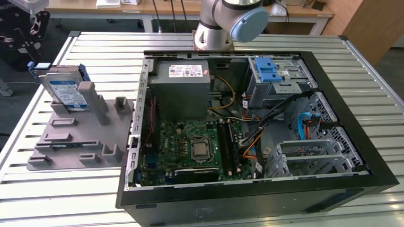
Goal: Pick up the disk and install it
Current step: 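Pick up the disk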
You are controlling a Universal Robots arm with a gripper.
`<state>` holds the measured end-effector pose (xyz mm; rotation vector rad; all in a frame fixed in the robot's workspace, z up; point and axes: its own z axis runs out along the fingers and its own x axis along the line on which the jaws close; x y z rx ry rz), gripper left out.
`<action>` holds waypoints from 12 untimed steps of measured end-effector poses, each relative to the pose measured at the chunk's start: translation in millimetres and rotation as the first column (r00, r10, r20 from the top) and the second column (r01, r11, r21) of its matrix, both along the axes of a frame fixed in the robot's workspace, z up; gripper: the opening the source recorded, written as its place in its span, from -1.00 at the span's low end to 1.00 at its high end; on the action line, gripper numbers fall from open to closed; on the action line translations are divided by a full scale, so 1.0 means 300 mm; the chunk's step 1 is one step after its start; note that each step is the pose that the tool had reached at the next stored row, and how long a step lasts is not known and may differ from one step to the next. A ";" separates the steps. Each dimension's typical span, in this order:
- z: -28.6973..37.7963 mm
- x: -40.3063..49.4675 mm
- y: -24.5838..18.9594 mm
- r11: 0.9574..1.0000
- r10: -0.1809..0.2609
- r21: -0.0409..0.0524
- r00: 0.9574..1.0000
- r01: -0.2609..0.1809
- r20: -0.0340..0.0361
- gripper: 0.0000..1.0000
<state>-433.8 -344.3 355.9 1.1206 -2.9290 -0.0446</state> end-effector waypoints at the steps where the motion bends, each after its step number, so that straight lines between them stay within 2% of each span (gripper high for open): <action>1: 0.000 0.000 0.000 1.000 0.008 0.000 1.000 -0.008 0.000 -0.79; 6: 0.000 0.000 0.000 0.999 0.054 0.000 0.999 -0.054 0.000 -0.79; 12: -0.001 0.000 0.000 0.994 0.110 0.000 0.994 -0.110 0.000 -0.79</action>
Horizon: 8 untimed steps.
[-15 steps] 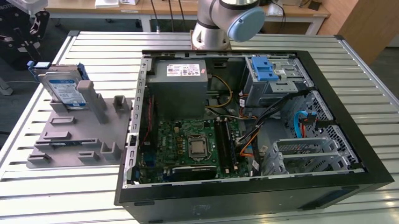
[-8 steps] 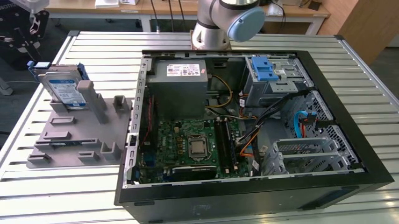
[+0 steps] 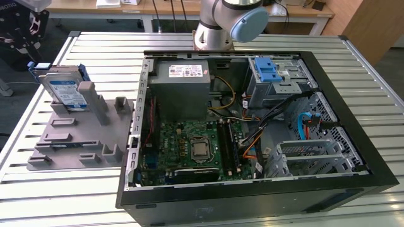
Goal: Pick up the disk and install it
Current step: 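Pick up the disk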
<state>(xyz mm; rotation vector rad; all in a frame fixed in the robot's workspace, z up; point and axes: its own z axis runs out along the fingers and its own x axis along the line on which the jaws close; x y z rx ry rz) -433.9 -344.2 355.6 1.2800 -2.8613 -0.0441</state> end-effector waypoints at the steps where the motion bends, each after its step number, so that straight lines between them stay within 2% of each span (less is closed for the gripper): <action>1: 0.000 0.000 0.000 1.000 0.009 0.000 1.000 -0.009 0.000 -0.79; 8: -0.001 0.000 0.000 0.997 0.077 0.000 0.997 -0.077 0.000 -0.79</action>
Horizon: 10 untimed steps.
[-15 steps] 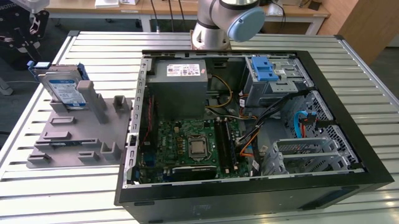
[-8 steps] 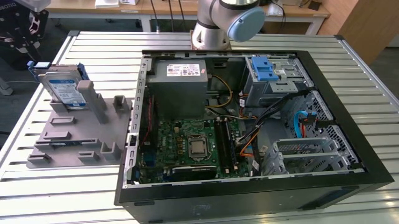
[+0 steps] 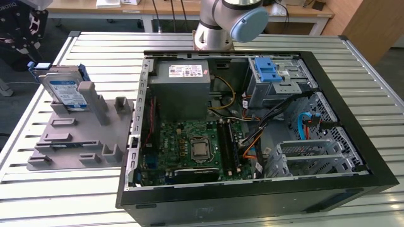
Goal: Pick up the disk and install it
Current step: 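Pick up the disk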
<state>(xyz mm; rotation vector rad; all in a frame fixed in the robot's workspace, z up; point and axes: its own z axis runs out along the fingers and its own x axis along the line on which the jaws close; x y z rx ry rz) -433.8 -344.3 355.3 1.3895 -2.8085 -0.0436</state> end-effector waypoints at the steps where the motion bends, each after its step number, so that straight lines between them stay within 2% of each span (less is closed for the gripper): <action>1: 0.000 0.000 0.000 1.000 0.011 0.000 1.000 -0.011 0.000 -0.79; 6: -0.001 0.000 0.000 0.998 0.068 0.000 0.998 -0.068 0.000 -0.79; 10: -0.002 0.000 0.000 0.992 0.123 0.000 0.992 -0.123 0.000 -0.79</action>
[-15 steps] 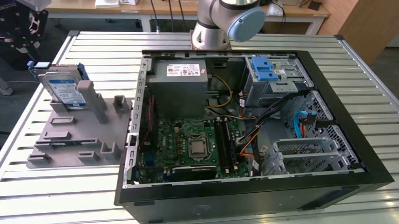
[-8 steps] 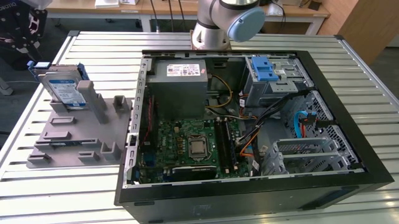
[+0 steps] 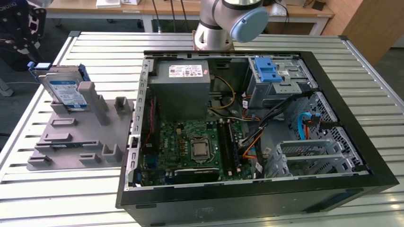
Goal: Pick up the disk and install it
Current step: 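Pick up the disk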
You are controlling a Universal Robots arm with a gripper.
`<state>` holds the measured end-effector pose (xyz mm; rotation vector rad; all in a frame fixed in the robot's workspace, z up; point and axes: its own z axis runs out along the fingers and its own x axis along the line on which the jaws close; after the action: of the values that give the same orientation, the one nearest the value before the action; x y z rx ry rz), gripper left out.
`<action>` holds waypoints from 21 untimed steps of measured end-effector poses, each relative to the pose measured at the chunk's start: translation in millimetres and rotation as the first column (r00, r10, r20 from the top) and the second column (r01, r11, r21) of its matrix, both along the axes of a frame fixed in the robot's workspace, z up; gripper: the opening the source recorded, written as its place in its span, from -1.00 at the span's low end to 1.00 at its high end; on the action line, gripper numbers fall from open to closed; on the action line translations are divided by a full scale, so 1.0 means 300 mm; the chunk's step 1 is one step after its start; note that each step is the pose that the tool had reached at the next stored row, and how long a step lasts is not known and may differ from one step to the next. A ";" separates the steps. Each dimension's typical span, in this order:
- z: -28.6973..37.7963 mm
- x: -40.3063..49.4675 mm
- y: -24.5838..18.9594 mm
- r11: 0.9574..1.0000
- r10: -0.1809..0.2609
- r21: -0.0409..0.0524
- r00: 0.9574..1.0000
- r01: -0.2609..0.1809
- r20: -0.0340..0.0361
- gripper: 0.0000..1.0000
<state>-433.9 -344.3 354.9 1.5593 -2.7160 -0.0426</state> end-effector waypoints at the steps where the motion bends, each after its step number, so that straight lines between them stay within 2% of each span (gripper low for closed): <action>1: 0.000 0.000 0.000 1.000 0.016 0.000 1.000 -0.016 0.000 -0.79; 6: -0.002 0.000 0.000 0.995 0.097 0.000 0.995 -0.097 0.001 -0.79; 8: -0.003 0.000 0.000 0.991 0.130 0.000 0.991 -0.130 0.001 -0.79; 11: -0.003 0.000 0.000 0.983 0.183 0.000 0.983 -0.183 0.001 -0.79; 14: -0.004 0.000 0.000 0.972 0.234 0.000 0.972 -0.234 0.001 -0.79; 16: -0.005 0.000 0.000 0.963 0.270 0.000 0.963 -0.270 0.002 -0.79; 17: -0.005 0.000 0.000 0.940 0.341 0.000 0.940 -0.341 0.002 -0.79; 18: -0.005 0.000 0.000 0.936 0.351 0.000 0.936 -0.351 0.002 -0.79; 21: -0.005 0.000 0.000 0.935 0.355 0.000 0.935 -0.355 0.001 -0.79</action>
<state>-433.9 -344.3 353.3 2.0218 -2.3875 -0.0388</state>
